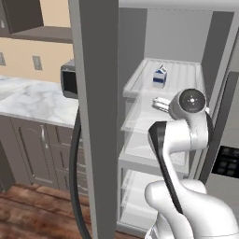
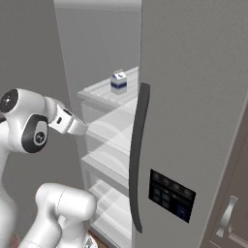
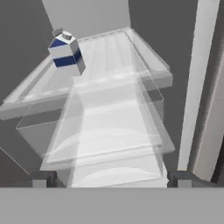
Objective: Take a sugar cube from the saucer and place it inside the coffee. Then, grab milk from the fridge and place it next to the coffee on the counter to sweeten the coffee.
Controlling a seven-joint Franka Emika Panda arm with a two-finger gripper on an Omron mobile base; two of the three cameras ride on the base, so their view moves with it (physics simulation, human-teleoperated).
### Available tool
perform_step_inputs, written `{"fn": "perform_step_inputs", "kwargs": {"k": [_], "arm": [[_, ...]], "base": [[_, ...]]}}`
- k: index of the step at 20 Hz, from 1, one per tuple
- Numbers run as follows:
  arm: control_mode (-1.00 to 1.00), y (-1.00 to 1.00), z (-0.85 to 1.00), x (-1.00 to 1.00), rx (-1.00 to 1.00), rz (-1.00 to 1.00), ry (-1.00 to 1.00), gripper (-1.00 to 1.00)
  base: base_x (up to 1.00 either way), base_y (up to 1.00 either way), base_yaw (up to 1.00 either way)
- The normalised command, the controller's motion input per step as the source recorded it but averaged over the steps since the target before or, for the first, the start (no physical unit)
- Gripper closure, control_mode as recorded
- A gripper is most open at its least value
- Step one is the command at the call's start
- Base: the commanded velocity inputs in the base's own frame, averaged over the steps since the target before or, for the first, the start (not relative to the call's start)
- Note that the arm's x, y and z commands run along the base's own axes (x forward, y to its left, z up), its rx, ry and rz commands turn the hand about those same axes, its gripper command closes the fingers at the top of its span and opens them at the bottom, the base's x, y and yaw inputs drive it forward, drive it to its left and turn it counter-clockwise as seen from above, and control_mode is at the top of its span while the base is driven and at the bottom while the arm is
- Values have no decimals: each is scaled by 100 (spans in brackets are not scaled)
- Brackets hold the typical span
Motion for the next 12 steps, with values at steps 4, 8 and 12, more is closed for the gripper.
{"fn": "perform_step_inputs", "kwargs": {"k": [4, 8, 12], "arm": [[-100, -28, 67, 3, -3, -16, -22, -100], [-100, -51, 60, 0, -12, -7, -7, -100], [-100, -12, 5, 22, -12, 0, -5, -100]], "base": [[0, 0, 0], [0, 0, 0], [0, 0, 0]]}}
